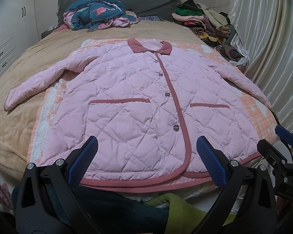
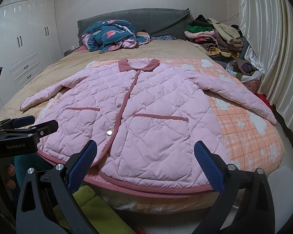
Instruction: Fold large clothes
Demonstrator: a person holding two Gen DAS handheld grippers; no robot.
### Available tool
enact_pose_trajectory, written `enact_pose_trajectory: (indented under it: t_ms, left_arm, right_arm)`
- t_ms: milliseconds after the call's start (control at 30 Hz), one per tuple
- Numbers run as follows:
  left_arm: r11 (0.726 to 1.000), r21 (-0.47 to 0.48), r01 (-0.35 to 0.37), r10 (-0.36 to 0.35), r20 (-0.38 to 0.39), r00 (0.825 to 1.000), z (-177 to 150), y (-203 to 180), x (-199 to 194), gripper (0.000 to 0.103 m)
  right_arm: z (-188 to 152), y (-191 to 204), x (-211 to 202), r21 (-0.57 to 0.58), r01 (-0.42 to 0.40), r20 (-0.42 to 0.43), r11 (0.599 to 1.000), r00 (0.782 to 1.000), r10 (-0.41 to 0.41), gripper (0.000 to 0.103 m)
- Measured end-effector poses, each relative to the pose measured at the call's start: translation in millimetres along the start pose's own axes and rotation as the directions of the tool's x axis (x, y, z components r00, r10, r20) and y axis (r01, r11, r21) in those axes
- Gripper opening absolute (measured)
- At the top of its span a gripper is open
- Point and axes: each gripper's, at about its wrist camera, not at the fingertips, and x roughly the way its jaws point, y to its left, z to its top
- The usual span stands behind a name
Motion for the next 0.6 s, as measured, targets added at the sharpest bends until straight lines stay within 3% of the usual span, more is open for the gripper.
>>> enact_pose_trajectory:
  t_ms: [600]
  left_arm:
    - [1.0, 0.004, -0.007, 0.007, 0.002, 1.0, 4.4, -3.0, -3.9, 0.095]
  right_arm:
    - [0.9, 0.4, 0.3, 0.001, 0.0, -0.003, 1.0, 1.0, 0.0, 0.099]
